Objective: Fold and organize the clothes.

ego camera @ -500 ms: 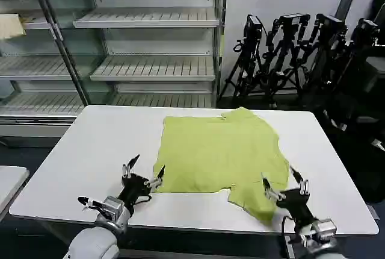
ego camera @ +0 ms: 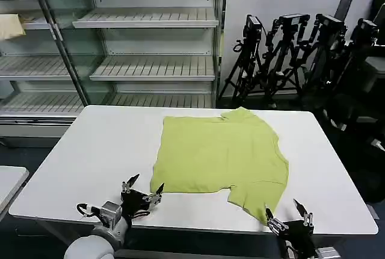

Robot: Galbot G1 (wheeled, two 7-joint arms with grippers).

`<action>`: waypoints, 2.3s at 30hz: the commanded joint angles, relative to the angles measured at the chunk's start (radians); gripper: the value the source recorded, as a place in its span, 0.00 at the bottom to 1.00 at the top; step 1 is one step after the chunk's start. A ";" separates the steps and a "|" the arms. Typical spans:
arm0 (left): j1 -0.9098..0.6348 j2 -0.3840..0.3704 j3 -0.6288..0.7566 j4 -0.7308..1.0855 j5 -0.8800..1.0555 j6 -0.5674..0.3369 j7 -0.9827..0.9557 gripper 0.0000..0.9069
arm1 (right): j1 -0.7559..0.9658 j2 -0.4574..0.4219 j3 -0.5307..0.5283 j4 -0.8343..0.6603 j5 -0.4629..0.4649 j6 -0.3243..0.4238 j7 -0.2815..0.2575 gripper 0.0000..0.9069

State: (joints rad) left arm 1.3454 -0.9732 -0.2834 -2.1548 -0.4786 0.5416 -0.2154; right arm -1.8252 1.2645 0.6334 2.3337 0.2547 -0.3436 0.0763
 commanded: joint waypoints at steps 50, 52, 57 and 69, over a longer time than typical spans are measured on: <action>-0.001 -0.047 0.018 0.050 -0.011 0.035 0.009 0.02 | 0.069 -0.024 -0.059 -0.009 0.077 -0.099 -0.037 0.00; 0.006 -0.044 0.020 0.027 -0.011 0.035 0.012 0.02 | 0.097 -0.028 -0.048 0.004 0.083 -0.099 -0.044 0.00; -0.016 -0.026 0.016 -0.017 0.025 0.035 0.056 0.02 | 0.272 -0.052 -0.028 -0.021 0.111 -0.146 -0.039 0.00; -0.287 -0.072 0.017 0.137 -0.049 0.035 0.109 0.02 | 0.626 -0.099 -0.074 -0.234 0.143 -0.190 -0.040 0.00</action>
State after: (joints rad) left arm 1.1706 -1.0374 -0.2624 -2.0589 -0.5002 0.5802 -0.1299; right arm -1.4236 1.1822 0.5691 2.2261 0.3809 -0.5146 0.0400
